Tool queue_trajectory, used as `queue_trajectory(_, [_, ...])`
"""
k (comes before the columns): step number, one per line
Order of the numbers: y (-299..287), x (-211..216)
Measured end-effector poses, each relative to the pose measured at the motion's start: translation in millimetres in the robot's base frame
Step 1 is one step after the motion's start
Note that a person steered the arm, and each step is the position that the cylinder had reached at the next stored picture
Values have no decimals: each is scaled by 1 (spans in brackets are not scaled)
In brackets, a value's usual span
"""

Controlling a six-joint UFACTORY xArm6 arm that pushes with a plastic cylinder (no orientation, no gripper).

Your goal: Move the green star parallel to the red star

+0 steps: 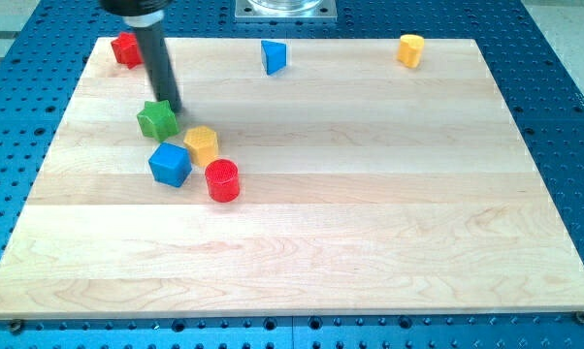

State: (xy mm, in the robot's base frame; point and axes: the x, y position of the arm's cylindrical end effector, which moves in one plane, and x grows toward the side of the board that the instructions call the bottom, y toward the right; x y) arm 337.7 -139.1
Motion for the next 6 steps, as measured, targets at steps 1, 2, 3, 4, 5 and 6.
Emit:
queue_trajectory(1, [-3,30])
queue_trajectory(2, [-65,51])
queue_trajectory(3, [-69,39])
queue_trajectory(4, [-85,22])
queue_trajectory(5, [-113,59])
queue_trajectory(6, [-102,86])
